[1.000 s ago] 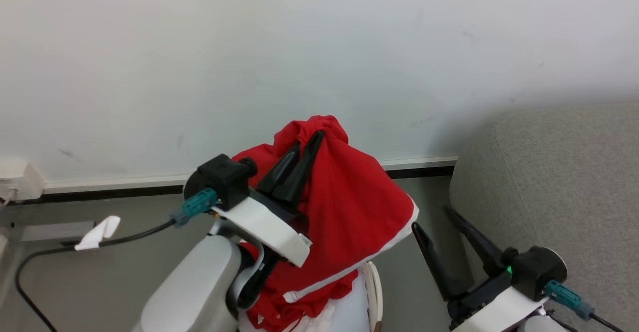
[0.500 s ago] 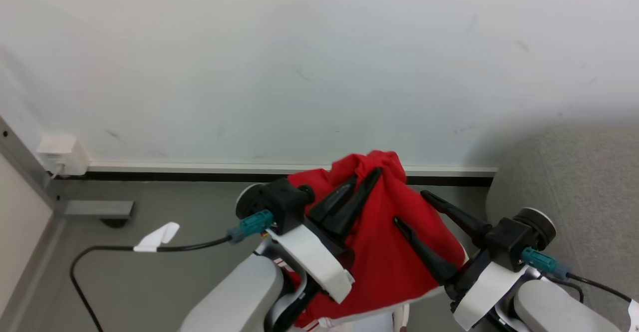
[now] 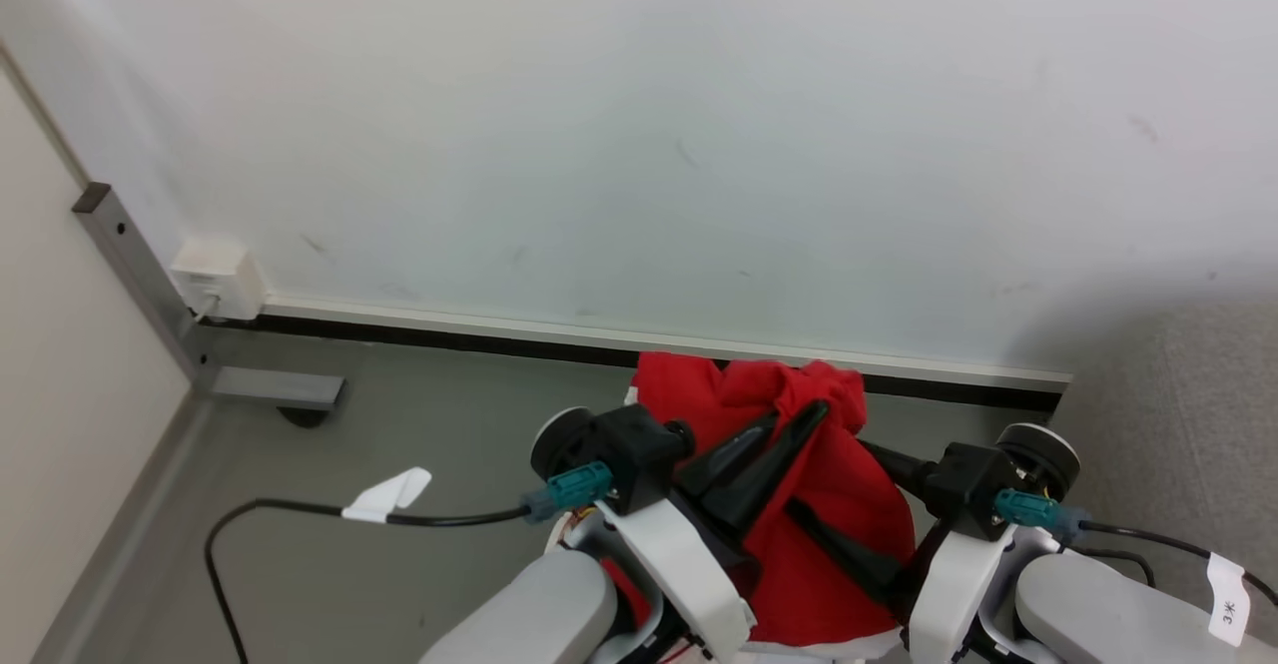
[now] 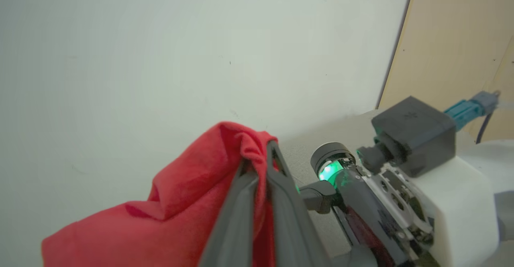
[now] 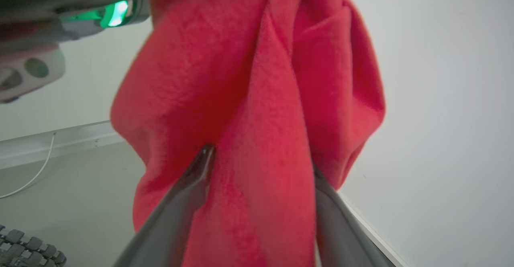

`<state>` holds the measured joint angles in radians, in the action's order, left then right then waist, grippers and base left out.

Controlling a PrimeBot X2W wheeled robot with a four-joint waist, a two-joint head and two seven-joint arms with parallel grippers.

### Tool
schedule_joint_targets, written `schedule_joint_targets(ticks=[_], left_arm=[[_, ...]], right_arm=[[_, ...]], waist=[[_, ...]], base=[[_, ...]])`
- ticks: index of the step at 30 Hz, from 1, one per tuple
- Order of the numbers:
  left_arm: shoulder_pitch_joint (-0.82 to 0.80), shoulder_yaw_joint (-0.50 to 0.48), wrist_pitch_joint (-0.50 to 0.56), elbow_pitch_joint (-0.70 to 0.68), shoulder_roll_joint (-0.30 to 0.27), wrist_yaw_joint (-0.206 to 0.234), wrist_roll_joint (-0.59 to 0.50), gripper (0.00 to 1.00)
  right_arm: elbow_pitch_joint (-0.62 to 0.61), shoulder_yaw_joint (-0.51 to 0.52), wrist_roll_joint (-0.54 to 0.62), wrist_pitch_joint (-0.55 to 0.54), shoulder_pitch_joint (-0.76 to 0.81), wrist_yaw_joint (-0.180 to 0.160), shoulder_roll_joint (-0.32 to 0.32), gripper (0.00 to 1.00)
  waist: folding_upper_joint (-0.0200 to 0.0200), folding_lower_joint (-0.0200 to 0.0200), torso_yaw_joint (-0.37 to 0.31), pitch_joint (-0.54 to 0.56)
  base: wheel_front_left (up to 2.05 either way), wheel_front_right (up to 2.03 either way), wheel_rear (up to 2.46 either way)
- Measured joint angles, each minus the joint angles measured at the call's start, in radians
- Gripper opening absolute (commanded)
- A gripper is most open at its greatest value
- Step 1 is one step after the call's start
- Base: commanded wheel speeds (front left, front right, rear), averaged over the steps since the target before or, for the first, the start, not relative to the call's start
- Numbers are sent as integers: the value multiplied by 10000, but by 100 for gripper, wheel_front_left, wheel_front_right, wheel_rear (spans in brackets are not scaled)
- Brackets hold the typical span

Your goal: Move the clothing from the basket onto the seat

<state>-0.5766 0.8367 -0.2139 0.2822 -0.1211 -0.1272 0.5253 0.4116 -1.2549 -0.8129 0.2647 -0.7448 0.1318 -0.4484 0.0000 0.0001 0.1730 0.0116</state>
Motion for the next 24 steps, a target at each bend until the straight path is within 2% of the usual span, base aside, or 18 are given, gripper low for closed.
schedule_joint_targets(ticks=[10, 11, 12, 13, 22, 24], left_arm=[[-118, 380, -82, 73, 10, -12, 343, 0], [-132, 385, -88, 82, 6, -13, 364, 0], [-146, 391, -92, 86, 4, -13, 382, 0], [-156, 393, -107, 98, -2, -13, 399, 0], [-183, 213, -205, 295, -138, 71, 504, 0], [-170, 113, -253, 343, -165, 163, 560, 0]], right_arm=[[752, -263, -410, -50, -89, 0, 608, 100], [798, -272, -407, -102, -35, 0, 681, 50], [836, -270, -410, -209, 32, 0, 731, 5], [828, -272, -437, -280, 119, 0, 740, 0], [993, -272, -963, -65, 52, 0, 462, 0], [869, 25, -1047, -46, 49, 0, 441, 0]], waist=[[0, 0, 350, 87], [0, 0, 348, 88], [0, 0, 341, 90], [0, 0, 331, 90], [0, 0, 80, 100], [0, 0, -4, 109]], base=[[0, 0, 0], [0, 0, 0], [0, 0, 0], [0, 0, 0], [0, 0, 0], [0, 0, 0]])
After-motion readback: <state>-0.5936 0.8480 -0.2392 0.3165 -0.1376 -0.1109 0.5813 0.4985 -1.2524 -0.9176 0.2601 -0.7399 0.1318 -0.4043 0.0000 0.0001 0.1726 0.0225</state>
